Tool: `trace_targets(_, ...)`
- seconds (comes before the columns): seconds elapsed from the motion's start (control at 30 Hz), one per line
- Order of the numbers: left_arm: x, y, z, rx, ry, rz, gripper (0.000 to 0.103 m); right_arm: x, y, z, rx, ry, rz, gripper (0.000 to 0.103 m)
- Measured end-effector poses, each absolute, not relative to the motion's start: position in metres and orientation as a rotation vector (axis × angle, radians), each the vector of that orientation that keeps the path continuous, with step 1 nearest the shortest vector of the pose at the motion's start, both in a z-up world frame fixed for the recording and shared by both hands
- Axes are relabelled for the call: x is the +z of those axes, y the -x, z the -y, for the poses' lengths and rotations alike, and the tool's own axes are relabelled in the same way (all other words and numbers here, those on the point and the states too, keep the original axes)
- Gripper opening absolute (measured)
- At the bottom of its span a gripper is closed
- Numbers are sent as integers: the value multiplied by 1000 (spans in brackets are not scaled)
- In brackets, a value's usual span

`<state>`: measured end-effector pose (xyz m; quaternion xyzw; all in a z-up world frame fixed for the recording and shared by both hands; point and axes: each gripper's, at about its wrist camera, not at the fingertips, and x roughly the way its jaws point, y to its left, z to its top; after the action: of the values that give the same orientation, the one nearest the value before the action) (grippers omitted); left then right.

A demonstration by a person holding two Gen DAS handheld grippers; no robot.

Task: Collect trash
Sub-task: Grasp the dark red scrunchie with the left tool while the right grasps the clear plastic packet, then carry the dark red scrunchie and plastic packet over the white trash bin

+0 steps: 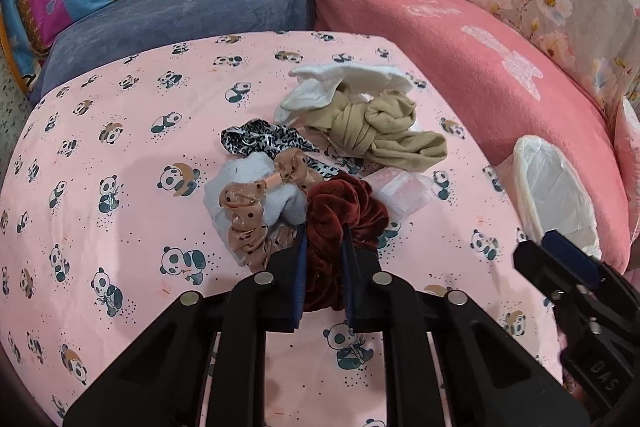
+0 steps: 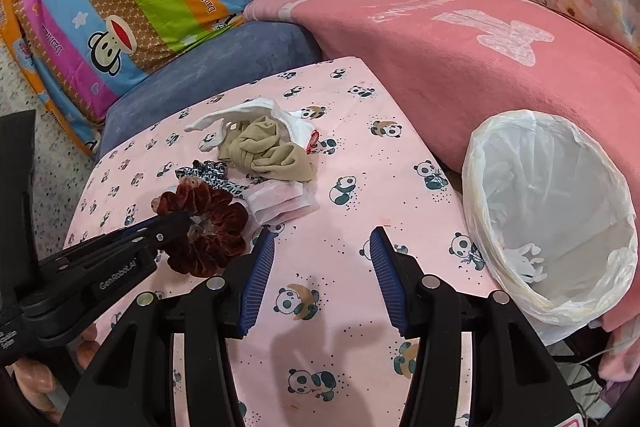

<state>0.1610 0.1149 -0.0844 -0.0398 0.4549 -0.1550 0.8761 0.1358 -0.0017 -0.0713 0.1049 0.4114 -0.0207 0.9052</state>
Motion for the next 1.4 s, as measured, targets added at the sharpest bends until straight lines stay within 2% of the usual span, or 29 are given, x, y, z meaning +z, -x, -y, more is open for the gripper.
trace_targets(0.37,-29,-168,-127,-340,129,-835,14,-84,-179,-23,41,-239,-871,50)
trace_targets(0.63,-21,-183,-125,-339,120,-814,14,-112,-206,-37,50,-221,-926,48)
trace_targets(0.67,-22,-184,-124,-341,118,-815,14,-115,-207,-37,51,-217,-934,46)
trace_targets(0.73,-23,-186,-123,-342,117,-820,14,-120,-208,-37,44,-208,-947,26)
trace_targets(0.77,-24,-186,-123,-344,116,-822,14,-123,-208,-36,49,-204,-956,21)
trace_targets(0.8,-24,-187,-122,-345,114,-823,14,-125,-207,-35,52,-197,-961,11)
trace_targets(0.9,-26,-186,-119,-345,109,-824,14,-124,-201,-32,69,-203,-945,3)
trace_targets(1.13,-23,-180,-109,-353,103,-828,14,-95,-179,-17,79,-215,-853,2)
trace_targets(1.4,-1,-169,-87,-391,86,-790,14,-32,-158,18,48,-232,-724,2)
